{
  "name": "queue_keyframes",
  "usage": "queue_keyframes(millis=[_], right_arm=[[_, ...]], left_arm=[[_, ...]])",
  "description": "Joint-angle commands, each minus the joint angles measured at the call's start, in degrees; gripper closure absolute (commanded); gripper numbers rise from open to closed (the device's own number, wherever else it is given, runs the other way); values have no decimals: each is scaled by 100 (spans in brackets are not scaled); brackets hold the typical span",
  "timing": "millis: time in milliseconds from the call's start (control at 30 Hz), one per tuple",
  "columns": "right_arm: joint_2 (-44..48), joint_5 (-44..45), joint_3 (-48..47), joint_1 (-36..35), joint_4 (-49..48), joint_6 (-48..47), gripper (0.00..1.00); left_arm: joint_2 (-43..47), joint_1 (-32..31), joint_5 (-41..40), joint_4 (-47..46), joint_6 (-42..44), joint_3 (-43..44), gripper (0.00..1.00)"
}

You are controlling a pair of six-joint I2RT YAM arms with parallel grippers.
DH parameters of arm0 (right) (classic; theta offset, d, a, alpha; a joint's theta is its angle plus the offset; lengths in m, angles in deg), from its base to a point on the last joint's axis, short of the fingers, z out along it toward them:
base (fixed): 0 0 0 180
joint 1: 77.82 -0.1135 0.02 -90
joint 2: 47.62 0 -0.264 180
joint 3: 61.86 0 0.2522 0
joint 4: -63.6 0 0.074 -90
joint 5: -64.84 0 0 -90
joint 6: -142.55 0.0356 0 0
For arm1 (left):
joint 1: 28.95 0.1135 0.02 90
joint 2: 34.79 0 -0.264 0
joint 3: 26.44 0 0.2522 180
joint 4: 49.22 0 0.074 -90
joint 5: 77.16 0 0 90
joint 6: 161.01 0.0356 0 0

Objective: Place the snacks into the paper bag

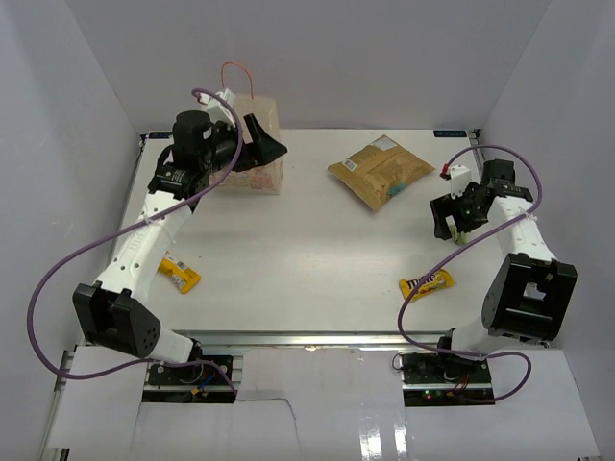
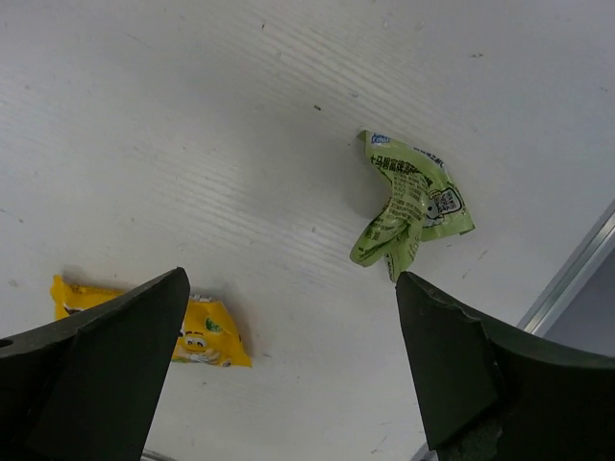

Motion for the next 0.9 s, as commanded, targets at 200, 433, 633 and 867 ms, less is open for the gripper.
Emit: queue_keyframes(millis=[200,433,633,867], right_arm=[[-397,585,70,205,-56,-808,11],[-714,973,510,205,-1172,-535,21],[-1338,877,406,205,-1665,-184,30],[-1505,612,168,196,-1754,-192,54]], left_arm=[[915,-165,1217,-666,-372,-1429,8],[1082,-604,1341,-1405,-1040,-2448,8],[669,-1106,1445,-1801,-1287,-2661,8],[300,-1247,1973,-2467,-1321,-2915,8]])
